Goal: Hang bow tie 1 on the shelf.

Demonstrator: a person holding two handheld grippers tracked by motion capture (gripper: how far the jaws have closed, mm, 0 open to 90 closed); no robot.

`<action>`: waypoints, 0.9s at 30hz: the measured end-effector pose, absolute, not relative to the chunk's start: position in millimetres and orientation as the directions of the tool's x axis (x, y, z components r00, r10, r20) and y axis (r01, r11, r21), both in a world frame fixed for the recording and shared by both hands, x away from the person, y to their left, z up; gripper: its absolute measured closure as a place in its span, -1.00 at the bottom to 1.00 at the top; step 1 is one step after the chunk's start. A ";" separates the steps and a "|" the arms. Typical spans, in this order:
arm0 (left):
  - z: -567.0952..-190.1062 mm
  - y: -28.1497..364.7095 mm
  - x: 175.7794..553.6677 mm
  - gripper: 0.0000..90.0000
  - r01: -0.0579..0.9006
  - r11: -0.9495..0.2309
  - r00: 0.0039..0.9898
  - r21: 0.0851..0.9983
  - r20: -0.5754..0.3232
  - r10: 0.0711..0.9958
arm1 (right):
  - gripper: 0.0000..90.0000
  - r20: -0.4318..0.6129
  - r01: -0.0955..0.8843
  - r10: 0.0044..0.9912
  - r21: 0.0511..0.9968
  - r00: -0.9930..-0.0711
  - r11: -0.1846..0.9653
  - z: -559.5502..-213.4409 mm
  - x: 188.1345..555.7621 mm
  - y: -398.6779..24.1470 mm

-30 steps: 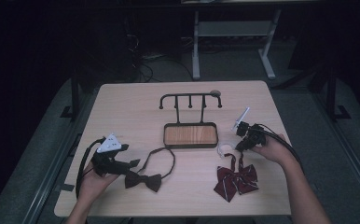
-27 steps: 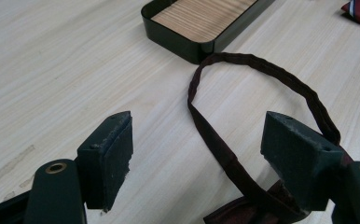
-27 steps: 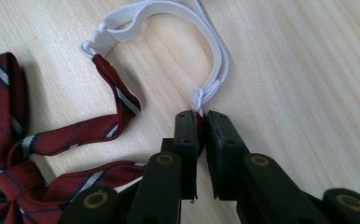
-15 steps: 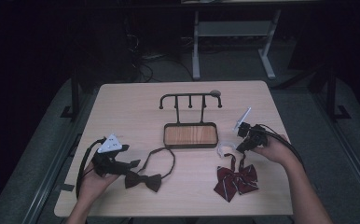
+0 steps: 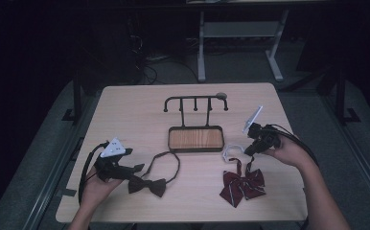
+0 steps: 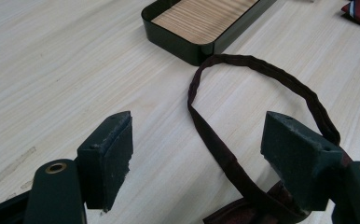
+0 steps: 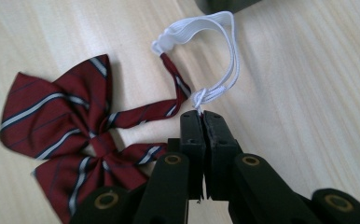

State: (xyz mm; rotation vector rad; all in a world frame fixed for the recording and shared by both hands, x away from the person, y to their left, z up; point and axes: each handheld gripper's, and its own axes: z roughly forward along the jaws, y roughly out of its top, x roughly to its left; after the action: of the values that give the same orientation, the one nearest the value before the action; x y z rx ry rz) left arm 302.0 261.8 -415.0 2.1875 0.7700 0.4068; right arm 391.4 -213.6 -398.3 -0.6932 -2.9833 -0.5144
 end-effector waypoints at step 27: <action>-417.2 259.8 302.9 -0.45 0.398 -0.530 0.771 0.749 0.041 0.636 | 0.94 0.112 0.331 0.313 0.407 -0.943 0.851 -336.5 372.8 -214.2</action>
State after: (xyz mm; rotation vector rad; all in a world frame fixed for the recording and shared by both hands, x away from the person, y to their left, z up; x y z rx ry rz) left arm 302.9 259.8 -417.2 2.1964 0.7667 0.3995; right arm 372.8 -214.2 -336.5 -0.5195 -2.9828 -0.6675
